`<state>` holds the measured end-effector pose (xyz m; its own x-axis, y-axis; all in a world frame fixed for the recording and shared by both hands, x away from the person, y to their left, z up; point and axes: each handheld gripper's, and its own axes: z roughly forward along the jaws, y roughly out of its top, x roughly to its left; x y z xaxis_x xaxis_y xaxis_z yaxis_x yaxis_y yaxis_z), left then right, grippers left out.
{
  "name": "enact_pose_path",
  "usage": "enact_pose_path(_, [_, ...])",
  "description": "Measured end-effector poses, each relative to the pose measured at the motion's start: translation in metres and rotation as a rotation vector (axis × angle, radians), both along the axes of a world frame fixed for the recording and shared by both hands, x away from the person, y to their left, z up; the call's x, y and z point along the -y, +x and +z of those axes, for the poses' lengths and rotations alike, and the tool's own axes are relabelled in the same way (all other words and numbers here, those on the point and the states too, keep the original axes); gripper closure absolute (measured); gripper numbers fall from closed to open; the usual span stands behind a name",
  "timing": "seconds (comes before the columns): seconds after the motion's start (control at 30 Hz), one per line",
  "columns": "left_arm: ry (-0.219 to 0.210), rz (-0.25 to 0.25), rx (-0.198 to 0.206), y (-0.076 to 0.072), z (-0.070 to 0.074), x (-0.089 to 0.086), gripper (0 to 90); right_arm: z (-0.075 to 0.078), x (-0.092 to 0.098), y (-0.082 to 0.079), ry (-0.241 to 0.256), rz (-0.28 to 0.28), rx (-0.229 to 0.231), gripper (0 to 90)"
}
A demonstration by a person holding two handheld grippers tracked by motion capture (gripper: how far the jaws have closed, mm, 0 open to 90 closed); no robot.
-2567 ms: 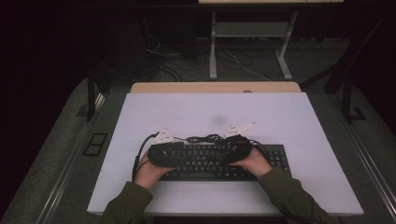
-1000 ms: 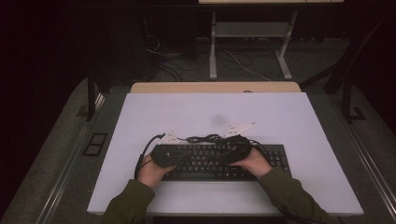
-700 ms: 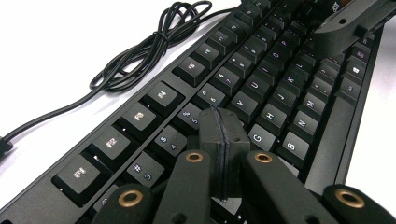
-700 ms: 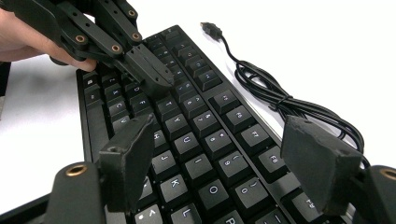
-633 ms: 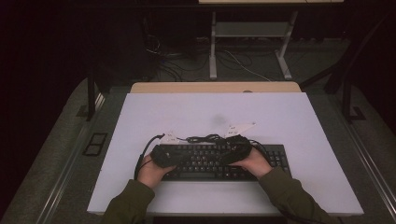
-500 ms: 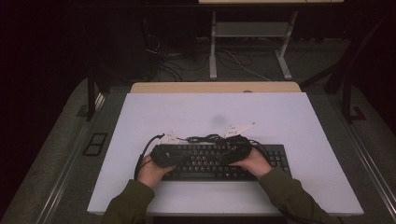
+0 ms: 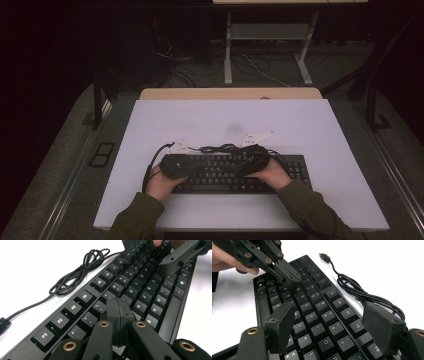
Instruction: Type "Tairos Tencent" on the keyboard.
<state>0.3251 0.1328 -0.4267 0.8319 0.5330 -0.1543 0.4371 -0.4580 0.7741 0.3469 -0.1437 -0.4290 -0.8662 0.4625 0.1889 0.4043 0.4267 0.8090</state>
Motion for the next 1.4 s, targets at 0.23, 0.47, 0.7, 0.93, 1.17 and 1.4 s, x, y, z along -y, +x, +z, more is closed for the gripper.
enact_pose_path(0.23, [-0.019,-0.001,0.008,-0.002,0.003,-0.004,83.3,0.002,0.002,0.000,0.012,-0.005,0.001,25.8])
enact_pose_path(0.47, [-0.020,0.008,0.023,-0.007,0.005,-0.010,65.4,0.001,0.001,0.000,0.009,0.005,0.004,26.1])
enact_pose_path(0.7, [-0.029,0.029,0.028,-0.010,0.006,-0.013,48.1,0.002,0.002,0.000,0.009,0.010,0.002,26.5])
enact_pose_path(0.93, [-0.025,0.057,0.036,-0.011,0.004,-0.013,32.4,0.005,0.005,0.000,0.008,0.013,0.004,38.2])
enact_pose_path(1.17, [-0.029,0.084,0.035,-0.012,0.003,-0.017,23.3,0.007,0.007,-0.001,0.011,0.025,-0.001,55.4])
enact_pose_path(1.4, [-0.033,0.100,0.037,-0.012,0.002,-0.019,18.0,0.007,0.006,-0.002,0.010,0.044,-0.011,73.0])
